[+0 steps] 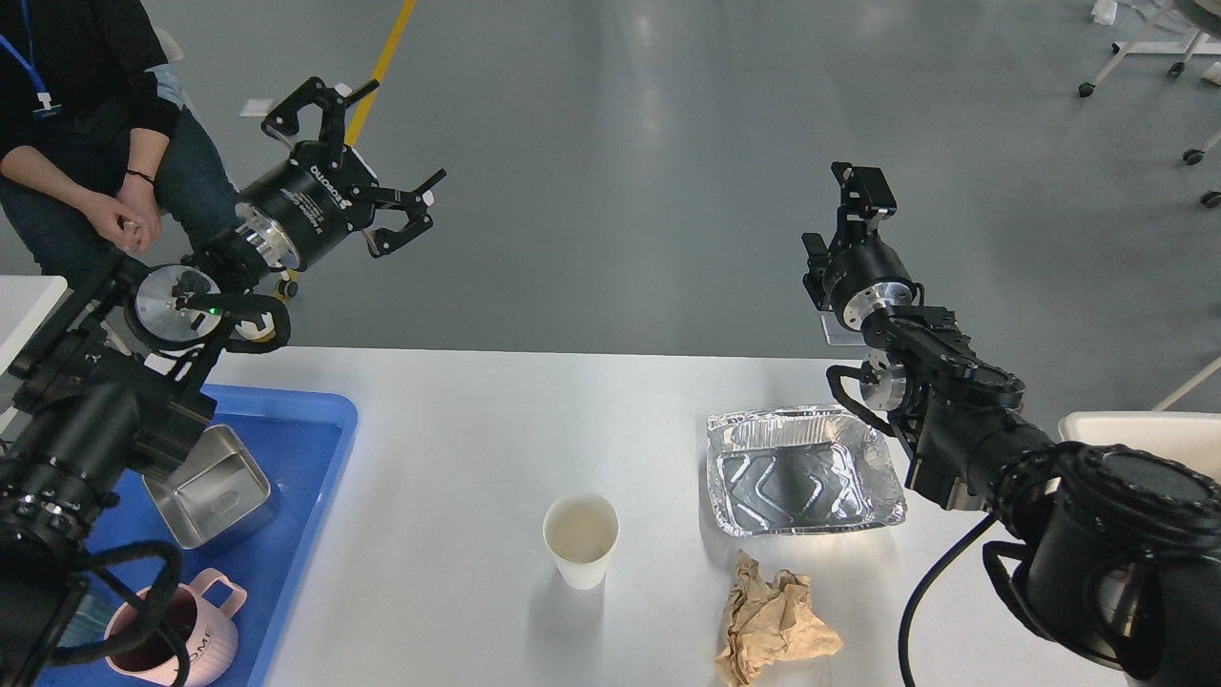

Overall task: Tidy desktop
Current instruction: 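Raise the left gripper and move the right gripper toward the foil tray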

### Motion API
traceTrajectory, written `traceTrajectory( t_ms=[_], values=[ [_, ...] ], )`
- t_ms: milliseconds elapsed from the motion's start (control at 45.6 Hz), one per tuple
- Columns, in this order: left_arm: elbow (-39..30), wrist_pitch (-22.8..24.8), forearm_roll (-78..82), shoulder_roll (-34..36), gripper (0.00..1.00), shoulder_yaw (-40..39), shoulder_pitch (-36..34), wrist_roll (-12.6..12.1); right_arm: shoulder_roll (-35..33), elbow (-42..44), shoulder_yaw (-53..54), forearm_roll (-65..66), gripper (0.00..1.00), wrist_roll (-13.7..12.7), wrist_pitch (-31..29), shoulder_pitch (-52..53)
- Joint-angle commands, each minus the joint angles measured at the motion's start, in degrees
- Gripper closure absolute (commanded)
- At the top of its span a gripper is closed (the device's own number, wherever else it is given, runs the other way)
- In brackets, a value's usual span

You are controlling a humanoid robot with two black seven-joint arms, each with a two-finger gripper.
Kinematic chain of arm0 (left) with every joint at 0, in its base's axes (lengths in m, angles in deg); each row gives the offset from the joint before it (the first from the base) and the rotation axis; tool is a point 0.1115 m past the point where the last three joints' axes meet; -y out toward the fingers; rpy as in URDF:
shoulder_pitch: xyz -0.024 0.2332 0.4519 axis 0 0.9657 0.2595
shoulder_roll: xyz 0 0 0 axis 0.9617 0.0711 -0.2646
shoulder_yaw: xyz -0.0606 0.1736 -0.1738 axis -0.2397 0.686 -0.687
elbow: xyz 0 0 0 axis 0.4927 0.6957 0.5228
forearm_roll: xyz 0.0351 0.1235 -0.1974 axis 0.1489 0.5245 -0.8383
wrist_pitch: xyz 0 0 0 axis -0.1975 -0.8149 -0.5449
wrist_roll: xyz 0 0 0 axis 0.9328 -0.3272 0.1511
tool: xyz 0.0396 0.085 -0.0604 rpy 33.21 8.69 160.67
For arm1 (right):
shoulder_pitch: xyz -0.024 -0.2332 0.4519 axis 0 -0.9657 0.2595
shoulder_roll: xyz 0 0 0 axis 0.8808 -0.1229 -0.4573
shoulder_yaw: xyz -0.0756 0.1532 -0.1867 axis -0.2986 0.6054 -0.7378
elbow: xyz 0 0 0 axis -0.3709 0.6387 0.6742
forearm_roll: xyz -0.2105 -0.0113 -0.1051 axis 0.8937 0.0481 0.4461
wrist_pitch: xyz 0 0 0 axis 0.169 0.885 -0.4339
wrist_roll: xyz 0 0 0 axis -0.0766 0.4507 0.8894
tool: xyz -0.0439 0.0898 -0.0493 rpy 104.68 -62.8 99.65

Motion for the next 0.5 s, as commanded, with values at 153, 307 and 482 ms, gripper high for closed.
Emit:
traceTrajectory(
  t_ms=[153,307,482],
  values=[
    [1.06,-0.49,-4.75,-9.17,0.00,-11.71,11.11,1.07,0.91,-0.07,0.05,-0.09,0.00,0.07,-0.25,-0.68],
    [1.06,-0.58,-5.01,-12.86,0.00,-19.27,11.64,0.72,2.31,-0.42,0.05,-0.18,0.00,0.60,-0.52,-1.38],
    [1.15,-0.58,-4.83,-13.83,0.00,-19.54,11.72,0.89,3.81,-0.42,-0.91,0.17,0.00,0.86,-0.69,-1.47]
  ],
)
